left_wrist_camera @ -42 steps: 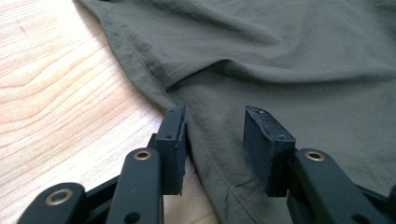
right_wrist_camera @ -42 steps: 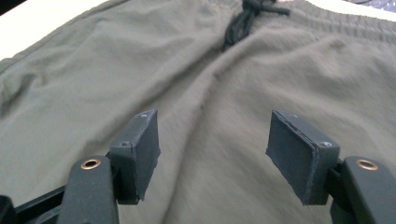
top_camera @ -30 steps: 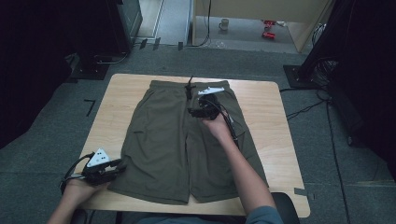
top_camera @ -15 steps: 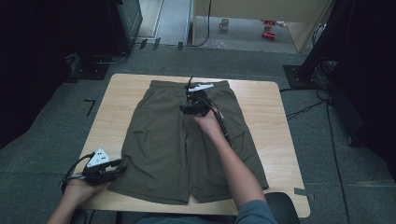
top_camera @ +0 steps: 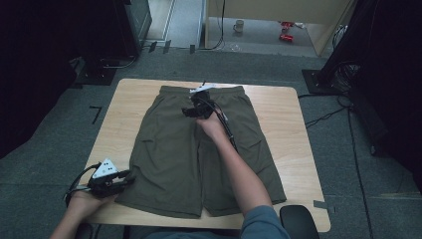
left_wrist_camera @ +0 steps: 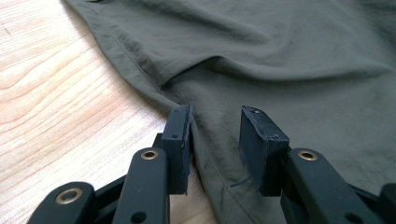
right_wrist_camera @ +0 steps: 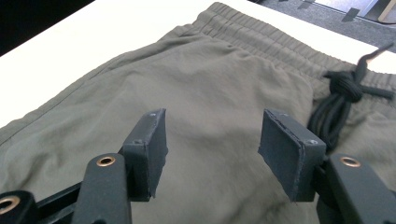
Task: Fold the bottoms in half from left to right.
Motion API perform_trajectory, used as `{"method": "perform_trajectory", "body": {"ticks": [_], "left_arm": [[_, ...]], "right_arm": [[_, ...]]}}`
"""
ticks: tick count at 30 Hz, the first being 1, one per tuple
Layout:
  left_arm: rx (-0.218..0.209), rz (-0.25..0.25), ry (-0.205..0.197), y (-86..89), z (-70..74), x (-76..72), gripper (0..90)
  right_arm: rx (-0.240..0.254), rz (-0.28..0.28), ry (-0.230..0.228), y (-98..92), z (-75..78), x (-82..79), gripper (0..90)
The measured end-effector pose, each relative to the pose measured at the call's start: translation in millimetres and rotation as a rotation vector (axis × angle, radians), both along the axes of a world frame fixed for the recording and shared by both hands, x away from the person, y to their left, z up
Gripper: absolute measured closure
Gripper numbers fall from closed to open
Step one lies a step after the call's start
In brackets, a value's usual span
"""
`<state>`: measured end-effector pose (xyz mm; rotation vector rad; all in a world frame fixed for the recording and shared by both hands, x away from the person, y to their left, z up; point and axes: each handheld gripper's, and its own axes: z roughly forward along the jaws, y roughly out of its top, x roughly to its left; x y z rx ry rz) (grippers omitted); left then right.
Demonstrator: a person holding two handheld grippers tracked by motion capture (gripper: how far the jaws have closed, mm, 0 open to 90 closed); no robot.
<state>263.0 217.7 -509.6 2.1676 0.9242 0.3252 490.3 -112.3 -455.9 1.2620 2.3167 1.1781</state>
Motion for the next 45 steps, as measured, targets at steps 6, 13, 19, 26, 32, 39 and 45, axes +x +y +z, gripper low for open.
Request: {"method": "perform_trajectory", "body": {"ticks": [6, 13, 19, 26, 32, 39, 45], "left_arm": [[-0.004, 0.001, 0.005, 0.0, 0.2, 0.2, 64.4], [-0.011, 0.0, 0.01, 0.1, 0.1, 0.4, 64.0], [-0.011, -0.003, 0.012, -0.4, 0.2, 0.4, 64.0], [-0.019, -0.007, 0.016, -0.6, 0.0, 0.9, 64.0], [-0.017, -0.009, 0.015, -1.2, 0.0, 0.7, 63.8], [-0.018, -0.013, 0.018, -2.2, 0.2, 0.8, 63.0], [-0.02, -0.016, 0.019, -2.3, 0.0, 0.9, 62.9]], "right_arm": [[0.014, 0.0, 0.002, 10.5, -2.6, 8.1, 40.7], [0.021, 0.002, 0.013, 25.6, -10.0, 18.6, 40.4], [0.012, 0.014, 0.015, 39.3, -17.5, 25.2, 39.7], [0.059, 0.008, 0.018, 51.2, -24.5, 36.4, 39.8], [0.038, 0.006, 0.015, 62.4, -31.1, 41.5, 37.0], [0.006, 0.016, 0.031, 82.6, -39.6, 47.9, 33.0], [-0.023, 0.012, 0.012, 101.3, -43.2, 51.7, 32.2]]}}
